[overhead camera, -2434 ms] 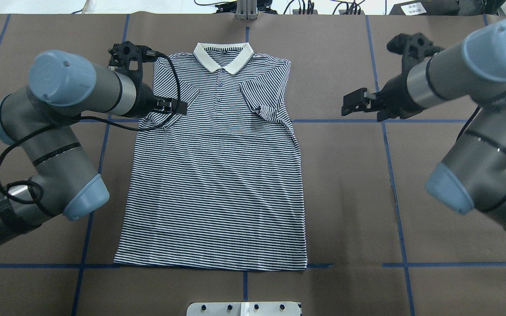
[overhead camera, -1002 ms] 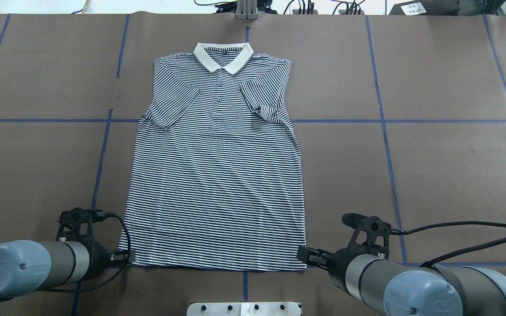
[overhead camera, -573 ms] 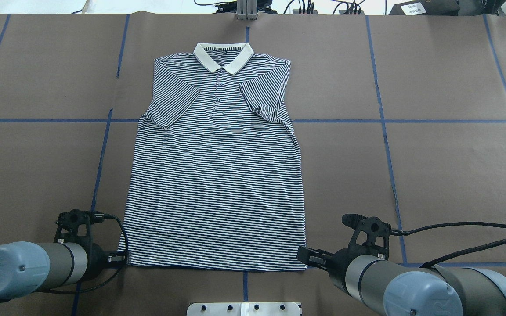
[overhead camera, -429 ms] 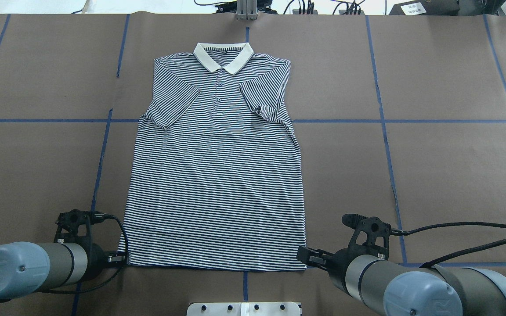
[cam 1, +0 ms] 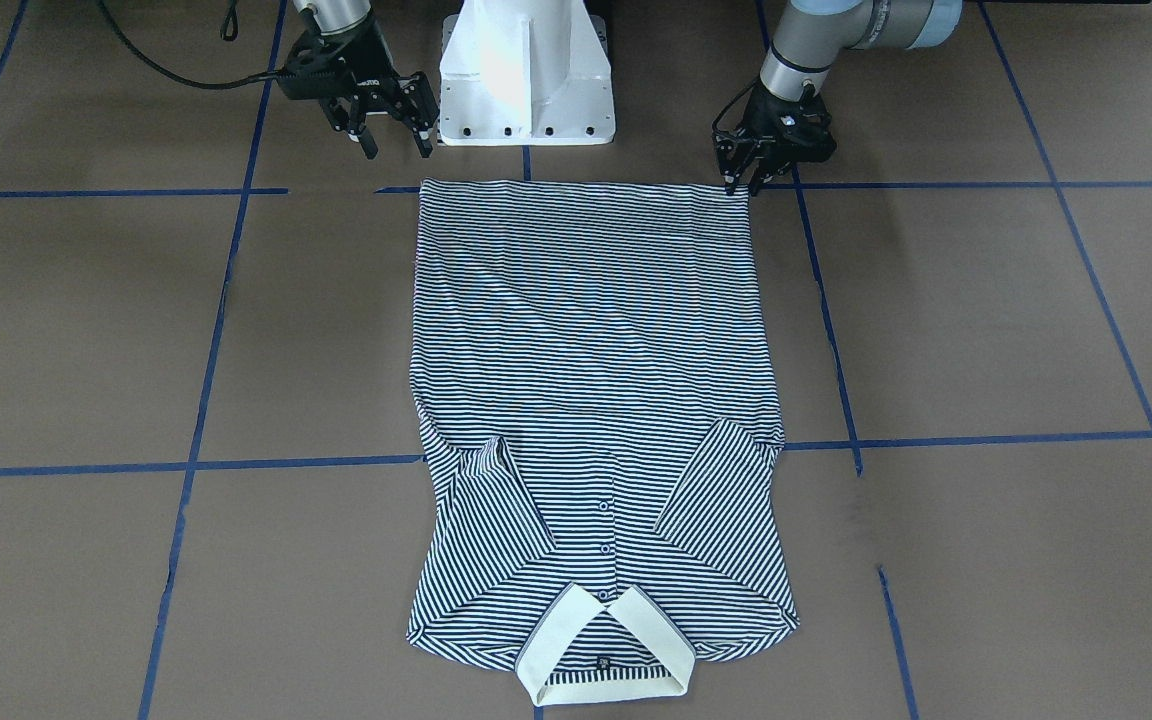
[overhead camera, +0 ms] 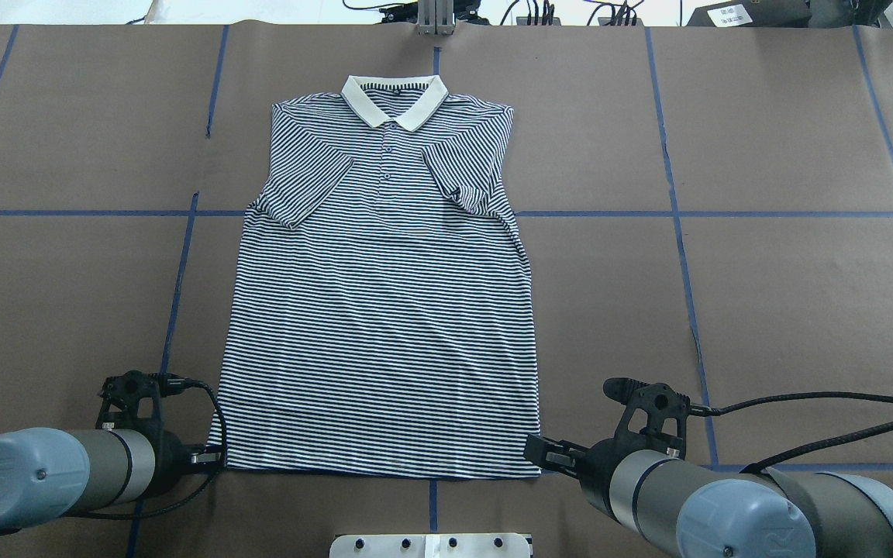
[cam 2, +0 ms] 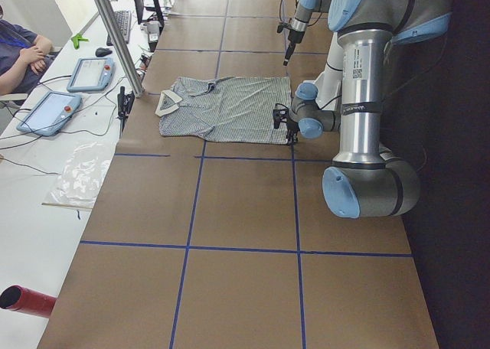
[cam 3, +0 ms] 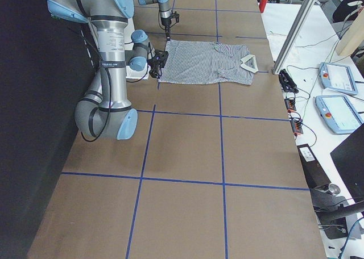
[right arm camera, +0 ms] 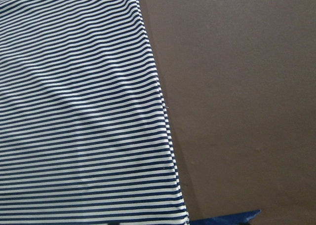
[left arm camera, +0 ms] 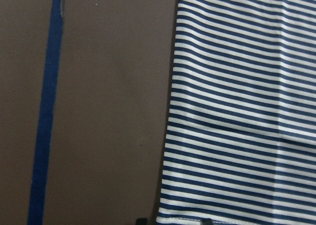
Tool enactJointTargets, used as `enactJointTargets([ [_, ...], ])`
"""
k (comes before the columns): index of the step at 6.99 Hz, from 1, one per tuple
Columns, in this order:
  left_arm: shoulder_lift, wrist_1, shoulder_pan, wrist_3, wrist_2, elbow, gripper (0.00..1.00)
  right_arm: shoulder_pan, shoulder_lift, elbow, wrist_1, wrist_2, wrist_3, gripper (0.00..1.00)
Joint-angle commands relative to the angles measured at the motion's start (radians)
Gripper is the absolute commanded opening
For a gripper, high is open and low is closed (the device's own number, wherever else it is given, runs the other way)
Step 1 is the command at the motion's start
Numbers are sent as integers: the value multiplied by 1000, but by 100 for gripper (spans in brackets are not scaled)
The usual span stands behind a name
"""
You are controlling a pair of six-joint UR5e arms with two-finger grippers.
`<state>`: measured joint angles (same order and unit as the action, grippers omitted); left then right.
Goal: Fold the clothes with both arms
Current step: 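Grasp the hem corners with both grippers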
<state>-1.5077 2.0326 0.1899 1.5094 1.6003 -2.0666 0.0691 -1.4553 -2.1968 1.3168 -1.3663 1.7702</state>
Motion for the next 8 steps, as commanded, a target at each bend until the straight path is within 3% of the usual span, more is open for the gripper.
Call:
enactJointTargets([
  [1,0,0,-1,0,1,0,38,0,-4,0,1,0,0,85],
  [5,0,0,-1,-2,1,6,35,0,-5,3,1,0,0,85],
  [6,0,0,-3,0,1,5,24,0,-5,3,1,0,0,85],
  [7,0,0,-3,0,1,5,3,0,-5,3,1,0,0,85],
  [8,0,0,-1,-3,1,5,0,0,-5,5,1,0,0,85],
])
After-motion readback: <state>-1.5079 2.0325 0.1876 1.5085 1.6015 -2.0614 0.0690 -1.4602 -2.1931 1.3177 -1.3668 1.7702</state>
